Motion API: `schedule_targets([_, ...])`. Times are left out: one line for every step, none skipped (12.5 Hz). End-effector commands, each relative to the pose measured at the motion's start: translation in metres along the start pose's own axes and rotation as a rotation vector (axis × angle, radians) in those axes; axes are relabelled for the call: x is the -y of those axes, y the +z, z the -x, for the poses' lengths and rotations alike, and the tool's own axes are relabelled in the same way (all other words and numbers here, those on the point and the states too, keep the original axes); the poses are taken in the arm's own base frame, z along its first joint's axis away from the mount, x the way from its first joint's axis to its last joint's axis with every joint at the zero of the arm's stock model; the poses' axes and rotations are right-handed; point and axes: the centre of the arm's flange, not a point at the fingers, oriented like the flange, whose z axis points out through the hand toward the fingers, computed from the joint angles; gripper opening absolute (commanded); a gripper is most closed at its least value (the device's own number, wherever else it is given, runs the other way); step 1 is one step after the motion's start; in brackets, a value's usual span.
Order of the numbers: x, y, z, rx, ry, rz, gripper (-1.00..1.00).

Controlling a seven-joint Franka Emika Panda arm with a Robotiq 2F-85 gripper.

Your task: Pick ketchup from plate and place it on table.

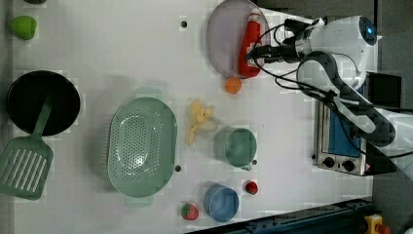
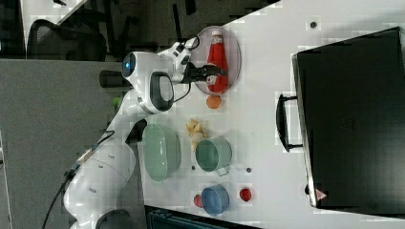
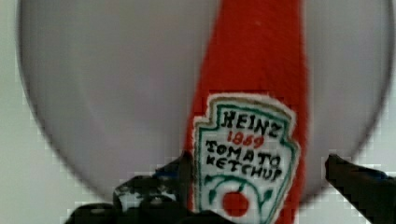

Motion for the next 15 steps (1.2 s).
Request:
schedule_targets([0.012,0.006,-0.012,-0.062,-0.083,0.009,1.00])
schedule_targets([0.012,0.013,-0.014,-0.075,-0.083,0.006,1.00])
schedule_targets([0.013,0.018,-0.015,-0.085,-0.083,0.003,1.00])
schedule_targets([0.013,0.021,-0.015,-0.092,-0.083,0.002,1.00])
schedule_targets([0.013,0.020,-0.016,-0.094,-0.083,0.002,0.91])
schedule_targets([0.012,0.022,-0.014,-0.086,-0.079,0.003,0.68])
schedule_targets([0.013,0.021,-0.014,-0.089,-0.079,0.002,0.41])
schedule_targets([0.014,0.018,-0.016,-0.094,-0.080,0.002,0.19])
schedule_targets([0.013,0.017,-0.016,-0.095,-0.076,0.002,0.18])
schedule_targets([0.014,0.010,-0.018,-0.106,-0.078,0.001,0.18])
schedule_targets([0.015,-0.004,-0.021,-0.125,-0.072,0.001,0.18])
schedule_targets([0.014,-0.024,-0.024,-0.149,-0.054,0.002,0.18])
schedule_targets([0.012,-0.048,-0.027,-0.172,-0.020,0.003,0.18])
schedule_targets([0.009,-0.075,-0.028,-0.186,0.014,0.006,0.18])
schedule_targets([0.005,-0.103,-0.026,-0.182,0.043,0.012,0.18])
